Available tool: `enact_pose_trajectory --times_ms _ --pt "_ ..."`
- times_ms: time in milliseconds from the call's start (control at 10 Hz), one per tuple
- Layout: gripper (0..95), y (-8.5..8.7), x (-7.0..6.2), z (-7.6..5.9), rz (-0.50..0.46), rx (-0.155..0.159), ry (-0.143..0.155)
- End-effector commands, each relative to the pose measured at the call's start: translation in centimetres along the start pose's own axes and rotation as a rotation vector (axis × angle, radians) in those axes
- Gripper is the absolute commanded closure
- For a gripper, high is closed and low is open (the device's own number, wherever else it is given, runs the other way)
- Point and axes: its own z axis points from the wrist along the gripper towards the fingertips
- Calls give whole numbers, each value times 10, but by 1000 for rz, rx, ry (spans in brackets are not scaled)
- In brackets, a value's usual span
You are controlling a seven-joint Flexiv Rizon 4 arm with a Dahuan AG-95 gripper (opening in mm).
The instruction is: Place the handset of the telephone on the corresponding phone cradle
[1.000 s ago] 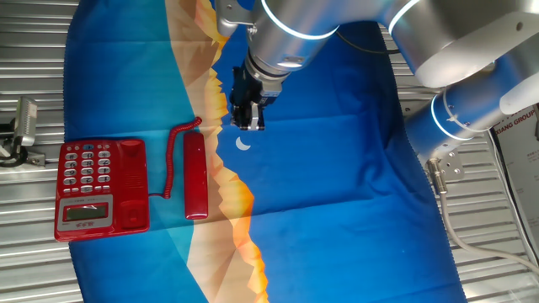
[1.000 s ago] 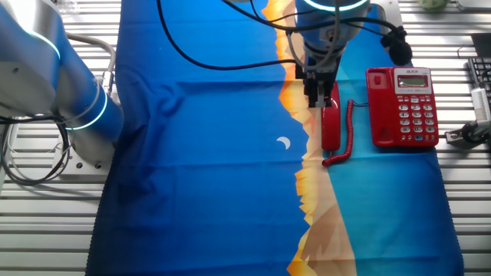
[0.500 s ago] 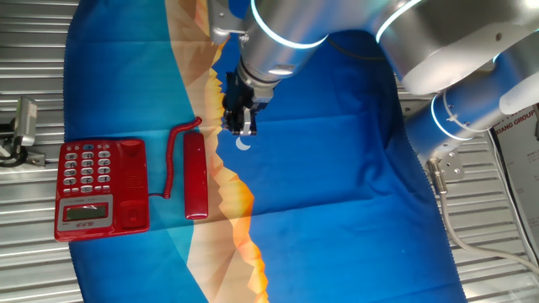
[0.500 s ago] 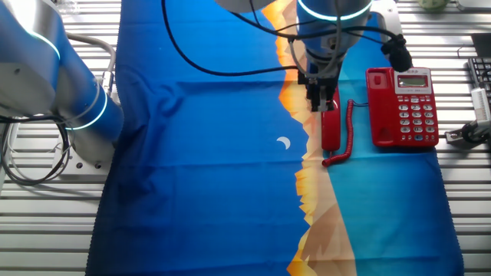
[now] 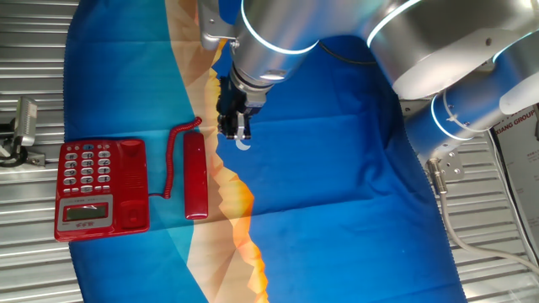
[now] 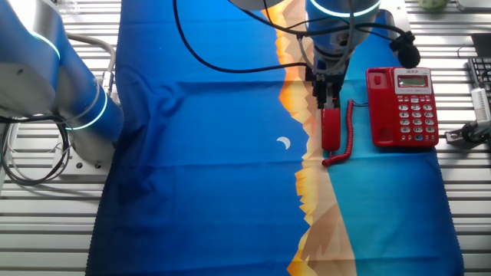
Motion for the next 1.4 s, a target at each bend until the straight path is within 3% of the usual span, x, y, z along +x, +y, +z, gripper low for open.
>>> enact_pose_trajectory --times_ms 100,700,1000,1400 --pt "950 3 -5 5 1 4 -1" --pt "950 10 -20 18 -39 2 1" --pt "950 18 -19 20 -52 2 0" --pt "950 24 -18 37 -69 2 -15"
